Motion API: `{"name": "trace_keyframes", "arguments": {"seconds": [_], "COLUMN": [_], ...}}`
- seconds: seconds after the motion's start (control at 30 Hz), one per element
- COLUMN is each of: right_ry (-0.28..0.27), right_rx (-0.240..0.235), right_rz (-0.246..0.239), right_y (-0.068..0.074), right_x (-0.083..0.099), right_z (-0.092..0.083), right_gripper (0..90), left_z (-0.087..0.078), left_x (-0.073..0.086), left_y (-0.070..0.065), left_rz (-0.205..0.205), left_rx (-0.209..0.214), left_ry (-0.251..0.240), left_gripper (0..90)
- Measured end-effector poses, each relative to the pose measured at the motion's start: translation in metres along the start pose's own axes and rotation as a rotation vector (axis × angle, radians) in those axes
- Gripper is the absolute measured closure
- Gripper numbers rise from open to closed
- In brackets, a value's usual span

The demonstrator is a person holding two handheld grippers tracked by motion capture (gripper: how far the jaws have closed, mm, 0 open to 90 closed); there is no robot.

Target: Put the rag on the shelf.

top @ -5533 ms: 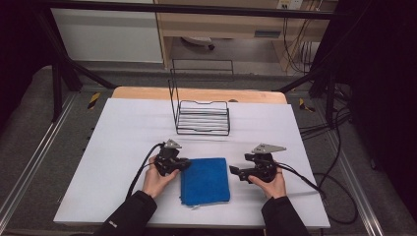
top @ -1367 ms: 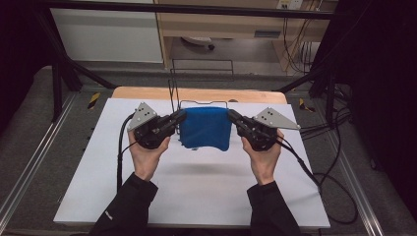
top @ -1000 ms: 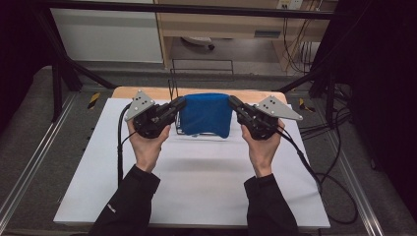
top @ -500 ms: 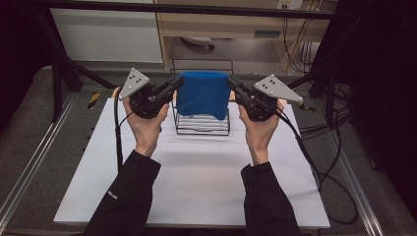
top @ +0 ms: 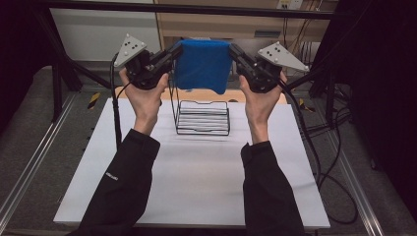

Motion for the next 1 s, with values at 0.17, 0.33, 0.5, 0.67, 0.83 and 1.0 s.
{"name": "trace_keyframes", "arguments": {"seconds": [0.17,0.33,0.5,0.67,0.83,1.0], "right_ry": [-0.015,-0.012,-0.008,0.003,0.017,0.044], "right_rx": [0.001,0.007,0.007,0.006,0.005,0.002], "right_rz": [0.008,-0.001,-0.024,-0.039,-0.042,-0.052], "right_y": [-0.006,-0.012,-0.018,-0.023,-0.030,-0.035], "right_x": [-0.006,-0.007,-0.008,-0.009,-0.009,-0.005], "right_z": [0.005,0.012,0.021,0.029,0.037,0.042], "right_gripper": [87.4,87.4,87.4,87.4,87.4,87.4], "left_z": [0.007,0.017,0.025,0.032,0.037,0.042], "left_x": [-0.003,-0.002,-0.001,-0.002,0.000,0.007], "left_y": [0.002,0.007,0.013,0.018,0.021,0.026], "left_rz": [-0.012,-0.019,-0.021,-0.003,-0.009,-0.009], "left_rx": [-0.003,-0.010,-0.020,-0.038,-0.040,-0.043], "left_ry": [-0.012,-0.019,-0.028,-0.027,-0.023,-0.008], "left_gripper": [84.2,84.2,84.2,84.2,84.2,84.2]}}
Point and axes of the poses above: each handheld gripper's, and its own axes: z roughly forward along the jaws, x roughly out of its underside, y roughly to its left, the point moved 4 cm from there along z, roughly forward along the jaws, and after that the axes turned 11 degrees about -x, right-handed, at the moved point
